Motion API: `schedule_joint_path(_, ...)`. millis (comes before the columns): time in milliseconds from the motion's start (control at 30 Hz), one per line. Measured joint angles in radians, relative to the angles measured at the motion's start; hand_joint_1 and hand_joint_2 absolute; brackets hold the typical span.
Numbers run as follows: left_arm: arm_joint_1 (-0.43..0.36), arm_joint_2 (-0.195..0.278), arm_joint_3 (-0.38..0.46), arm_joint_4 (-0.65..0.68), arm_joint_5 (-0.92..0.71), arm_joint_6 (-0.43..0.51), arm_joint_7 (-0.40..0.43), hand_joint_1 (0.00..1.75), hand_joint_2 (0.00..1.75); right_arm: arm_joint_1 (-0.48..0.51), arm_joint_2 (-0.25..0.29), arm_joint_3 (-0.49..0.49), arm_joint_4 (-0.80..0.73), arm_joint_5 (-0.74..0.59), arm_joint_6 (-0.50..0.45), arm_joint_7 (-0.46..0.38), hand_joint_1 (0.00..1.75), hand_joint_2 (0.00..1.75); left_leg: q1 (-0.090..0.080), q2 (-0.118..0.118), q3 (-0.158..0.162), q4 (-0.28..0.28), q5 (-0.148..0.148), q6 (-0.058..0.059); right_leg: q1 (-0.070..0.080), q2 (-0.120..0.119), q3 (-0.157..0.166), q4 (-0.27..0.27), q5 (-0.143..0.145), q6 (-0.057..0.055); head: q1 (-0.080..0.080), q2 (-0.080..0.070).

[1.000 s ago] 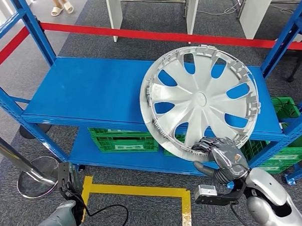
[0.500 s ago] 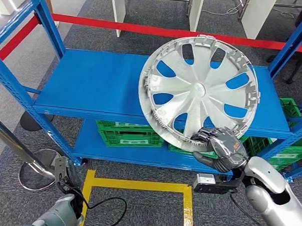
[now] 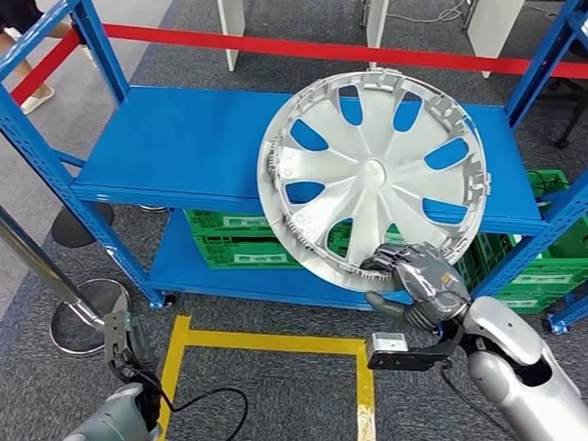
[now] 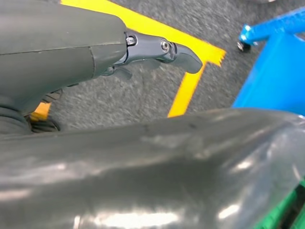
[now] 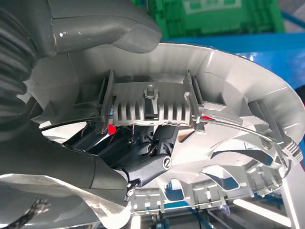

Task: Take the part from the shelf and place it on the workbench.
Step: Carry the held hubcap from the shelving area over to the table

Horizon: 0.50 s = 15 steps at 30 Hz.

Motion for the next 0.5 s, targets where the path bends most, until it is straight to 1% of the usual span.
schedule_joint_path(33,0.000,0.001,0.000,0.000,0.000,0.000,0.000,0.00,0.00,0.000,0.000,0.003,0.001,0.000,0.000,0.000,1.75,1.75,0.001,0.000,0.046,-0.055,0.022,0.002,0.000,0.000,-0.010,0.003,0.007,0.003,0.000,0.000)
schedule_joint_path(67,-0.001,0.001,0.000,0.000,0.000,0.000,0.000,0.00,0.00,0.000,0.001,0.005,0.001,0.000,0.000,0.000,1.75,1.75,0.000,-0.001,0.099,-0.128,0.026,0.005,0.001,0.000,-0.019,0.004,0.014,0.008,0.000,0.000)
schedule_joint_path(100,-0.002,0.002,0.000,0.000,0.000,-0.001,-0.001,0.00,0.00,-0.001,0.001,0.006,0.002,0.000,0.000,0.000,1.75,1.75,-0.001,-0.001,0.141,-0.193,0.021,0.010,0.001,0.000,-0.024,0.005,0.021,0.014,0.001,0.000)
schedule_joint_path(133,-0.002,0.002,0.000,0.000,0.000,-0.001,-0.001,0.00,0.00,-0.003,0.001,0.007,0.002,-0.001,-0.001,0.000,1.75,1.75,-0.004,-0.002,0.166,-0.236,0.013,0.015,0.001,-0.001,-0.028,0.004,0.029,0.021,0.001,0.000)
schedule_joint_path(167,-0.003,0.003,0.000,0.000,-0.001,0.000,-0.002,0.00,0.00,-0.005,0.002,0.008,0.003,-0.001,-0.001,0.001,1.75,1.75,-0.008,-0.003,0.177,-0.261,0.005,0.021,0.000,-0.001,-0.030,0.001,0.039,0.028,0.001,0.000)
schedule_joint_path(200,-0.002,0.003,-0.001,0.000,-0.002,0.001,-0.001,0.00,0.00,-0.007,0.002,0.009,0.005,-0.002,-0.001,0.001,1.75,1.75,-0.010,-0.002,0.174,-0.268,0.010,0.028,-0.002,-0.001,-0.032,-0.004,0.049,0.036,0.001,0.000)
schedule_joint_path(233,-0.001,0.003,-0.001,0.000,-0.006,0.002,0.000,0.00,0.00,-0.008,0.003,0.010,0.006,-0.002,-0.001,0.001,1.75,1.75,-0.009,0.000,0.169,-0.272,0.021,0.035,-0.004,0.000,-0.035,-0.006,0.051,0.042,0.000,0.000)
schedule_joint_path(267,-0.001,0.003,-0.004,0.000,-0.010,0.003,0.000,0.00,0.00,-0.008,0.004,0.012,0.007,-0.003,-0.002,0.001,1.75,1.75,-0.008,0.002,0.163,-0.277,0.032,0.043,-0.005,0.001,-0.043,0.001,0.038,0.047,0.001,0.000)
schedule_joint_path(300,-0.001,0.003,-0.007,0.000,-0.013,0.005,-0.002,0.00,0.00,-0.008,0.004,0.013,0.008,-0.004,-0.002,0.000,1.75,1.75,-0.007,0.004,0.154,-0.282,0.044,0.051,-0.005,0.002,-0.055,0.025,0.007,0.049,0.002,0.000)
schedule_joint_path(333,-0.002,0.004,-0.010,0.000,-0.012,0.006,-0.008,0.00,0.00,-0.008,0.005,0.014,0.010,-0.006,-0.002,0.000,1.75,1.75,-0.006,0.006,0.143,-0.285,0.056,0.057,-0.005,0.003,-0.072,0.072,-0.040,0.049,0.003,0.000)
schedule_joint_path(367,-0.002,0.005,-0.012,0.000,-0.008,0.008,-0.018,0.00,0.00,-0.008,0.005,0.014,0.011,-0.009,-0.003,0.000,1.75,1.75,-0.008,0.006,0.129,-0.285,0.067,0.062,-0.005,0.003,-0.091,0.138,-0.091,0.050,0.003,0.000)
schedule_joint_path(400,-0.002,0.006,-0.014,0.000,0.000,0.012,-0.033,0.00,0.00,-0.008,0.005,0.014,0.012,-0.012,-0.004,0.000,1.75,1.75,-0.010,0.006,0.114,-0.284,0.078,0.064,-0.004,0.004,-0.107,0.209,-0.129,0.051,0.004,0.000)
schedule_joint_path(433,0.000,0.006,-0.014,0.000,0.009,0.016,-0.050,0.00,0.00,-0.007,0.005,0.013,0.012,-0.015,-0.005,0.000,1.75,1.75,-0.013,0.006,0.099,-0.284,0.090,0.065,-0.004,0.004,-0.114,0.265,-0.145,0.051,0.004,0.000)
schedule_joint_path(467,0.002,0.005,-0.014,0.000,0.017,0.021,-0.069,0.00,0.00,-0.005,0.005,0.013,0.012,-0.018,-0.005,0.000,1.75,1.75,-0.015,0.006,0.084,-0.283,0.100,0.065,-0.003,0.004,-0.107,0.290,-0.138,0.051,0.004,0.000)
schedule_joint_path(500,0.003,0.005,-0.014,0.000,0.024,0.028,-0.088,0.00,0.00,-0.004,0.005,0.013,0.012,-0.021,-0.006,0.001,1.75,1.75,-0.016,0.006,0.070,-0.281,0.110,0.064,-0.002,0.004,-0.084,0.280,-0.112,0.050,0.004,0.000)
